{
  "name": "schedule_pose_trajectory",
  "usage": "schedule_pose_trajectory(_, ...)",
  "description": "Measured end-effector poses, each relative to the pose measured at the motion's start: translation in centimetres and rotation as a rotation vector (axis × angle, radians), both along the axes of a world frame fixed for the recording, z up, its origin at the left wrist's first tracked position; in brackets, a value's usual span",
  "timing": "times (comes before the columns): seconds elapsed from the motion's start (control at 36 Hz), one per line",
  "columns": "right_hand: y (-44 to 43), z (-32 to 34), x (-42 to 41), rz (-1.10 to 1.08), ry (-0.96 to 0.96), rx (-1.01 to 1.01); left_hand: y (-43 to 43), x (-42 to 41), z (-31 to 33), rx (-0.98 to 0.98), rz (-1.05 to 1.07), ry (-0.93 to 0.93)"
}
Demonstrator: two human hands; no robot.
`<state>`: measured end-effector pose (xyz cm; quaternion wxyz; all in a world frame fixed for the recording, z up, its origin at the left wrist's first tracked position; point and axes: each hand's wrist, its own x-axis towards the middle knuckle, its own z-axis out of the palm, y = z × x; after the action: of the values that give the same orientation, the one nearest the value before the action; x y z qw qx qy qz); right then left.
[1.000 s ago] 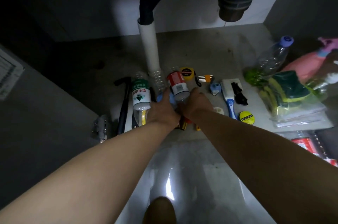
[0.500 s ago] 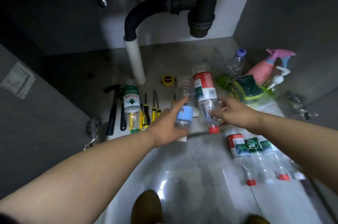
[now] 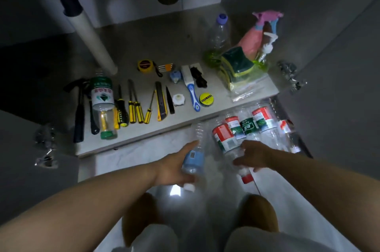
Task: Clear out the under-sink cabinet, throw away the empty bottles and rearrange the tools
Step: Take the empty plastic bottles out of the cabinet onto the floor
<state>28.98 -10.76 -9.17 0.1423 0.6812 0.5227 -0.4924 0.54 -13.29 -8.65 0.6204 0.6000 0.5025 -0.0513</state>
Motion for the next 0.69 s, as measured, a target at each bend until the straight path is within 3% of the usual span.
schedule_pose_trajectory(0.11, 0.4, -2.3, -1.3, 0.098, -0.035, 0.183, -0.1, 0.8, -1.7, -0.071, 0.04, 0.034)
schedule_pose_trajectory(0.28, 0.4, -4.6, -2.4, 0.061, -0.135, 0.294, 1.2, 1.8, -4.0, -0.088, 0.084, 0.04)
schedule_pose_trajectory(0.39, -0.3, -5.1, -2.5, 0.018, -0.142, 0.301, 1.9, 3.1, -5.3, -0.04, 0.11, 0.038)
schedule_pose_trajectory(0.61, -3.3, -3.0, 1.2, -0.125, 0.031, 0.274, 0.7, 5.1, -6.4, 0.08, 0.115, -0.072)
schedule_pose_trajectory(0.69, -4.1, -1.5, 4.7, -0.063, -0.043, 0.284, 0.1, 6.6, -6.3, 0.145, 0.036, -0.074)
